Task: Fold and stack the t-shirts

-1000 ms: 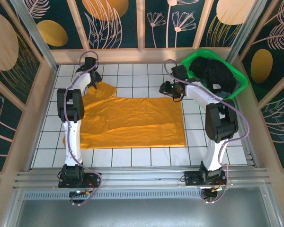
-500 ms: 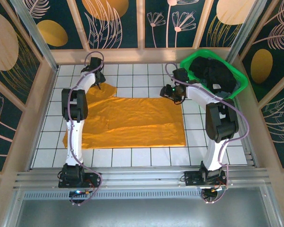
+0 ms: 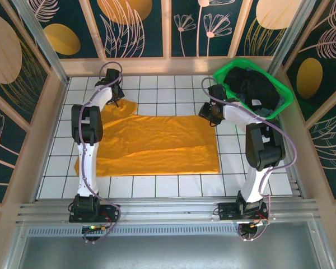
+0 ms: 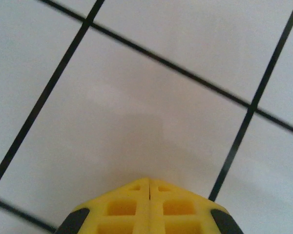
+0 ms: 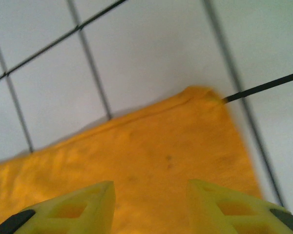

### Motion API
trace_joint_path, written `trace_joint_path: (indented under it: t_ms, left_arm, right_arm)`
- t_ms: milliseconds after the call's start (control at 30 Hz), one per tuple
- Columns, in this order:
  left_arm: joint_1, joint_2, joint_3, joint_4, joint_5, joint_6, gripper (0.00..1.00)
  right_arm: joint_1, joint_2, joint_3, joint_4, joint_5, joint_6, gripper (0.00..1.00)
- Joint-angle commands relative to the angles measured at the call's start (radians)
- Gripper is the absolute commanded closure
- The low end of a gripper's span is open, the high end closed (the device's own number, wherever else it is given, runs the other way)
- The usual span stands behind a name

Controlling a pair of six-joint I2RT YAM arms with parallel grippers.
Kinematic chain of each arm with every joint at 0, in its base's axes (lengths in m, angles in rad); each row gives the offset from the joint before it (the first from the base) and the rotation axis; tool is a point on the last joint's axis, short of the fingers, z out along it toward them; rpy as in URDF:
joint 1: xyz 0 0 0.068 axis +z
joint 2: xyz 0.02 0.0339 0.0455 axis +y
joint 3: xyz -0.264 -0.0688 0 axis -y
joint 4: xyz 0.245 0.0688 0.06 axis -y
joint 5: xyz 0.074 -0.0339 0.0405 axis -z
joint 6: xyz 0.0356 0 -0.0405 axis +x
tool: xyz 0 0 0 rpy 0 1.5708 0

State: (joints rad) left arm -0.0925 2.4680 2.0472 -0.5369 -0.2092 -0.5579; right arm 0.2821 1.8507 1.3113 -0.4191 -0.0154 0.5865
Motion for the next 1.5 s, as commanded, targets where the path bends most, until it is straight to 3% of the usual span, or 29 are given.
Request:
trace_joint_path:
  t_ms: [0,333,567,733,867,967,1133,1467]
  left_arm:
    - [-0.016,-0.140,-0.074,0.011,0.018,-0.025,1.00]
    - [-0.016,-0.245,-0.151,0.004,0.097,-0.039,1.00]
    - [-0.016,-0.273,-0.157,-0.004,0.135,-0.049,1.00]
    - [-0.016,-0.286,-0.168,-0.008,0.146,-0.063,1.00]
    - [-0.016,-0.288,-0.168,-0.017,0.144,-0.063,1.00]
    - [-0.016,-0.292,-0.169,-0.021,0.153,-0.062,1.00]
    - [-0.016,-0.313,-0.166,-0.049,0.165,-0.077,1.00]
    - [-0.016,-0.457,-0.258,-0.139,0.189,-0.094,1.00]
  right_arm:
    - [-0.012,0.053,0.070,0.000,0.155,0.064,0.58]
    - [-0.018,0.242,0.215,-0.069,0.211,0.046,0.63]
    - [-0.024,0.270,0.220,-0.064,0.230,0.010,0.64]
    - [-0.022,0.284,0.219,-0.065,0.206,0.018,0.73]
    - [-0.023,0.293,0.217,-0.081,0.213,0.027,0.74]
    - [-0.024,0.295,0.213,-0.077,0.217,0.018,0.76]
    - [-0.025,0.277,0.214,-0.042,0.205,-0.015,0.99]
    - [-0.003,0.120,0.131,0.032,0.169,-0.127,1.00]
